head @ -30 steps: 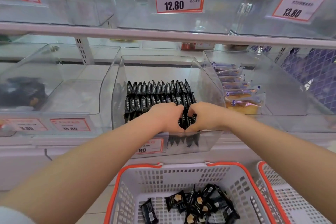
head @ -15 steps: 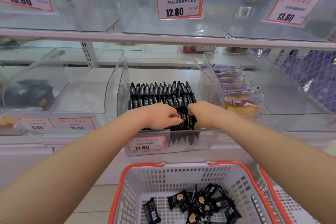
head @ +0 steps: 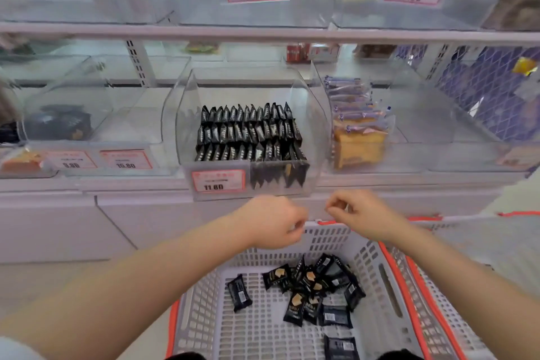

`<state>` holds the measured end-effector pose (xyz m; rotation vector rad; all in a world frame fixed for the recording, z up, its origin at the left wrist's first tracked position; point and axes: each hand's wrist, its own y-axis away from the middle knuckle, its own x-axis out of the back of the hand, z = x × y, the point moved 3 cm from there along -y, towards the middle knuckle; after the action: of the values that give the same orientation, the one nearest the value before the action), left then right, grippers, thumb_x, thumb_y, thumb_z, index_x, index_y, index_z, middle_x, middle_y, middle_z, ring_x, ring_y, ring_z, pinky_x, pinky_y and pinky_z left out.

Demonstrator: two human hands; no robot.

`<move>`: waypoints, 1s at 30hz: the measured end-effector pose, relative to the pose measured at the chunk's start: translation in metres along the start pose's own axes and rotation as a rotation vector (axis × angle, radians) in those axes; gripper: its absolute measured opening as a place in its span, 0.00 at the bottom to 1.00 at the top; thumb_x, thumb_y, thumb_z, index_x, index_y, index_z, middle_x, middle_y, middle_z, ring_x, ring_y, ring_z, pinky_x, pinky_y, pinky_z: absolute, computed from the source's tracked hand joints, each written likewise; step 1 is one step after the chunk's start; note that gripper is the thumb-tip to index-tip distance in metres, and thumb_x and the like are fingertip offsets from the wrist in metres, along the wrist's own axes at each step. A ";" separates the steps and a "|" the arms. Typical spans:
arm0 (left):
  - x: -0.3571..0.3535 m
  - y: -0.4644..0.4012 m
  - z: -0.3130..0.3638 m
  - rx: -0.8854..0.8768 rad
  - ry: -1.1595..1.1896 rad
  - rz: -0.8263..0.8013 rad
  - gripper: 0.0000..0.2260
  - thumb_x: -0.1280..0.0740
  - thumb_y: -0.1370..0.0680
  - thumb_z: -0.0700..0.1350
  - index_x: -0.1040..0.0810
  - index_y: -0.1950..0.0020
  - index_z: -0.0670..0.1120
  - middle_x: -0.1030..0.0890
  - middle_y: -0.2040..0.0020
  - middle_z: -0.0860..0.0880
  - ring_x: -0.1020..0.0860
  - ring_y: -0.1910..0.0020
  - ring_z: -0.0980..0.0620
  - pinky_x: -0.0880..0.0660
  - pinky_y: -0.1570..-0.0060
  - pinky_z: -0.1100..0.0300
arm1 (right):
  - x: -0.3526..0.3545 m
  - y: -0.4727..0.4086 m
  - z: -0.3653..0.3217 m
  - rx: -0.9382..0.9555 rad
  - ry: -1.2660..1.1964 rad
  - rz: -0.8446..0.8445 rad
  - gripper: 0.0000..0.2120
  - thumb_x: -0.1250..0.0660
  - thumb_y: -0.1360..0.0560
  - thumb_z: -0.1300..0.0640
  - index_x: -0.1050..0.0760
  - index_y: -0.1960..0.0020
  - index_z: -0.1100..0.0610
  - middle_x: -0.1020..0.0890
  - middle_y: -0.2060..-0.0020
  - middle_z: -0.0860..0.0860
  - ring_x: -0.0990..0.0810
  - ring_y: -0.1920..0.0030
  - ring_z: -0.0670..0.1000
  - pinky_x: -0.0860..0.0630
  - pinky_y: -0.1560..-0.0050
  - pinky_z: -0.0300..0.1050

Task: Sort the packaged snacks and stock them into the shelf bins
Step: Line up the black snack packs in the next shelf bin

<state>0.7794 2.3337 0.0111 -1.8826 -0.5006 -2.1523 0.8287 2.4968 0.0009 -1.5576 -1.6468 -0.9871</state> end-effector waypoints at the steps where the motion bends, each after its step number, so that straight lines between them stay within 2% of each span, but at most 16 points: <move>1: -0.020 -0.004 0.003 0.032 -0.006 -0.082 0.10 0.44 0.21 0.48 0.26 0.47 0.47 0.21 0.53 0.47 0.23 0.55 0.46 0.28 0.61 0.57 | -0.017 0.004 0.016 -0.051 0.003 -0.047 0.04 0.37 0.23 0.57 0.25 0.55 0.51 0.23 0.64 0.42 0.26 0.64 0.37 0.33 0.61 0.29; 3: -0.059 -0.012 0.008 0.069 -0.014 -0.209 0.11 0.44 0.21 0.48 0.25 0.46 0.45 0.21 0.49 0.44 0.23 0.51 0.43 0.26 0.57 0.54 | -0.052 0.013 0.047 -0.130 0.005 -0.117 0.04 0.37 0.23 0.56 0.24 0.54 0.52 0.21 0.60 0.46 0.23 0.57 0.46 0.28 0.54 0.39; 4: -0.079 -0.016 0.011 0.085 -0.008 -0.264 0.11 0.44 0.21 0.47 0.25 0.46 0.45 0.21 0.49 0.42 0.24 0.50 0.42 0.27 0.56 0.54 | -0.070 0.019 0.061 -0.163 -0.007 -0.153 0.04 0.38 0.23 0.57 0.25 0.54 0.52 0.21 0.58 0.48 0.23 0.55 0.48 0.28 0.53 0.40; 7: -0.137 -0.026 0.020 0.137 0.072 -0.434 0.10 0.44 0.21 0.46 0.26 0.47 0.42 0.22 0.48 0.41 0.25 0.52 0.42 0.32 0.60 0.56 | -0.126 0.039 0.104 -0.263 -0.030 -0.276 0.07 0.39 0.22 0.57 0.24 0.50 0.57 0.20 0.53 0.51 0.23 0.52 0.51 0.31 0.57 0.39; 9: -0.175 -0.031 0.025 0.136 0.099 -0.522 0.11 0.45 0.20 0.46 0.26 0.48 0.41 0.22 0.50 0.41 0.28 0.57 0.45 0.32 0.61 0.54 | -0.160 0.056 0.132 -0.331 -0.029 -0.370 0.07 0.41 0.21 0.56 0.25 0.53 0.55 0.22 0.58 0.47 0.26 0.55 0.50 0.35 0.64 0.35; 11: -0.213 -0.035 0.028 0.149 0.108 -0.589 0.13 0.47 0.19 0.45 0.27 0.44 0.41 0.23 0.52 0.42 0.28 0.58 0.45 0.30 0.62 0.52 | -0.191 0.069 0.158 -0.371 0.005 -0.442 0.08 0.42 0.21 0.57 0.27 0.57 0.55 0.24 0.63 0.47 0.27 0.58 0.51 0.37 0.68 0.35; 13: -0.249 -0.039 0.030 0.179 0.130 -0.660 0.14 0.48 0.19 0.44 0.28 0.40 0.41 0.23 0.51 0.42 0.27 0.57 0.44 0.30 0.62 0.53 | -0.219 0.074 0.182 -0.408 0.023 -0.507 0.09 0.43 0.21 0.58 0.27 0.58 0.57 0.24 0.64 0.51 0.27 0.61 0.51 0.36 0.65 0.41; 15: -0.284 -0.039 0.031 0.238 0.178 -0.738 0.13 0.47 0.19 0.45 0.27 0.43 0.41 0.23 0.49 0.42 0.27 0.57 0.45 0.31 0.62 0.54 | -0.247 0.075 0.201 -0.423 0.037 -0.579 0.12 0.44 0.21 0.60 0.33 0.63 0.55 0.30 0.67 0.50 0.31 0.64 0.51 0.36 0.62 0.42; 16: -0.299 -0.038 0.032 0.284 0.202 -0.762 0.12 0.47 0.19 0.45 0.27 0.44 0.41 0.24 0.49 0.42 0.26 0.56 0.45 0.31 0.61 0.54 | -0.259 0.074 0.208 -0.432 0.049 -0.607 0.12 0.45 0.21 0.60 0.34 0.63 0.54 0.30 0.66 0.50 0.31 0.65 0.50 0.33 0.60 0.43; 17: -0.313 -0.037 0.033 0.334 0.216 -0.780 0.12 0.47 0.19 0.45 0.28 0.44 0.41 0.24 0.48 0.42 0.26 0.53 0.44 0.31 0.60 0.54 | -0.270 0.071 0.214 -0.440 0.070 -0.624 0.09 0.45 0.21 0.59 0.31 0.58 0.54 0.28 0.61 0.52 0.28 0.61 0.50 0.29 0.56 0.44; 18: -0.326 -0.035 0.034 0.380 0.224 -0.789 0.12 0.47 0.19 0.46 0.28 0.43 0.42 0.25 0.46 0.42 0.25 0.51 0.44 0.30 0.59 0.54 | -0.281 0.068 0.221 -0.446 0.087 -0.626 0.07 0.45 0.20 0.58 0.28 0.48 0.56 0.25 0.52 0.54 0.25 0.54 0.52 0.26 0.50 0.47; 19: -0.338 -0.033 0.036 0.419 0.234 -0.798 0.13 0.47 0.19 0.46 0.29 0.40 0.43 0.26 0.43 0.42 0.25 0.48 0.43 0.30 0.57 0.54 | -0.290 0.064 0.227 -0.455 0.120 -0.614 0.12 0.45 0.20 0.58 0.31 0.39 0.57 0.27 0.43 0.55 0.26 0.45 0.55 0.26 0.46 0.50; 20: -0.350 -0.032 0.038 0.455 0.248 -0.804 0.14 0.47 0.19 0.46 0.30 0.37 0.44 0.27 0.41 0.43 0.26 0.45 0.43 0.29 0.55 0.53 | -0.299 0.060 0.231 -0.452 0.166 -0.602 0.16 0.44 0.21 0.59 0.35 0.33 0.58 0.30 0.37 0.56 0.29 0.39 0.57 0.28 0.43 0.52; 23: -0.375 -0.032 0.036 0.561 0.297 -0.790 0.16 0.46 0.19 0.46 0.35 0.33 0.44 0.31 0.37 0.44 0.28 0.41 0.44 0.29 0.51 0.51 | -0.321 0.046 0.236 -0.384 0.299 -0.568 0.21 0.43 0.23 0.65 0.39 0.31 0.59 0.34 0.33 0.57 0.36 0.32 0.58 0.31 0.40 0.52; 30: -0.409 -0.047 0.027 0.792 0.408 -0.607 0.19 0.43 0.20 0.48 0.38 0.30 0.44 0.34 0.34 0.45 0.33 0.36 0.46 0.29 0.42 0.52 | -0.342 0.040 0.239 -0.210 0.409 -0.535 0.25 0.36 0.27 0.65 0.39 0.33 0.59 0.32 0.35 0.59 0.34 0.34 0.59 0.32 0.39 0.52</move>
<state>0.8435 2.3692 -0.3951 -0.8976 -1.6729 -2.0702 0.9033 2.5329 -0.4098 -0.9467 -1.7257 -1.6776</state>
